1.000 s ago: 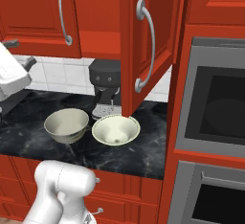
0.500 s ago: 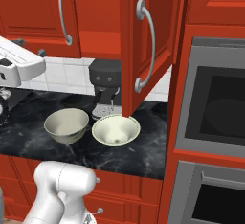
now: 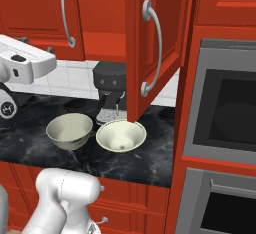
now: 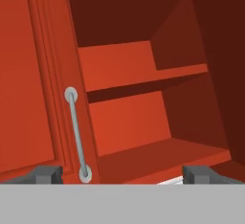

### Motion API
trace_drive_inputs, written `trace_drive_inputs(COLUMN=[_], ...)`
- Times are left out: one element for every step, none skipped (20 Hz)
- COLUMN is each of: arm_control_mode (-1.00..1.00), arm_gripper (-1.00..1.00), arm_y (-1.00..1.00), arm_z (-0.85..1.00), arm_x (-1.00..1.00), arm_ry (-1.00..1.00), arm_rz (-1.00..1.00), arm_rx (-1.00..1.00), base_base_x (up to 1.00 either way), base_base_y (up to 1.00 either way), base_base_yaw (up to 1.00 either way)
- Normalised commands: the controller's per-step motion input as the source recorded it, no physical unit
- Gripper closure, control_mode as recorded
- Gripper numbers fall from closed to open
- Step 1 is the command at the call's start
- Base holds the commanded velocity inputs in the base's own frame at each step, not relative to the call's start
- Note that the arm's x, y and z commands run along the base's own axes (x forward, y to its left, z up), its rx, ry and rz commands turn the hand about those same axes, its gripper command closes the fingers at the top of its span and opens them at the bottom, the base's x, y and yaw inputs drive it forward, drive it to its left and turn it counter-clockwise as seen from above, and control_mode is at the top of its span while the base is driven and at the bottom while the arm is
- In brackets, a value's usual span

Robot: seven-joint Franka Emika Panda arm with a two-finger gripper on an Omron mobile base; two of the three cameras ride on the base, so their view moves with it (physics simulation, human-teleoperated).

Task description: Open the cabinet. Pick the bowls from the counter and place them in the cabinet. Then close the cabinet.

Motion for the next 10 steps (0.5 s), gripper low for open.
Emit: trace_drive_inputs(arm_control_mode=[-1.0,-1.0,-1.0,-1.0,-1.0,-1.0,-1.0,-1.0,-1.0,-1.0], arm_gripper=[-1.0,-1.0,-1.0,-1.0,-1.0,-1.0,-1.0,-1.0,-1.0,-1.0], arm_y=[0.0,0.01,0.07,0.07,0.12,0.14,0.17,0.25,0.21,0.23], arm_z=[-0.01,-0.02,-0.01,-0.01,0.0,0.0,0.0,0.0,0.0,0.0], arm_x=[0.49,0.52,0.53,0.49,0.43,0.43,0.34,0.41,0.44,0.48], arm_ry=[0.0,0.0,0.0,0.0,0.0,0.0,-0.01,-0.04,-0.06,-0.05], arm_rz=[0.02,0.02,0.02,0.02,0.02,0.02,0.0,0.0,0.0,0.0], arm_rx=[0.0,0.0,0.0,0.0,0.0,0.0,0.0,0.0,-0.02,-0.01], base_base_x=[0.0,0.0,0.0,0.0,0.0,0.0,0.0,0.0,0.0,0.0], base_base_y=[0.0,0.0,0.0,0.0,0.0,0.0,0.0,0.0,0.0,0.0], base_base_yaw=[0.0,0.0,0.0,0.0,0.0,0.0,0.0,0.0,0.0,0.0])
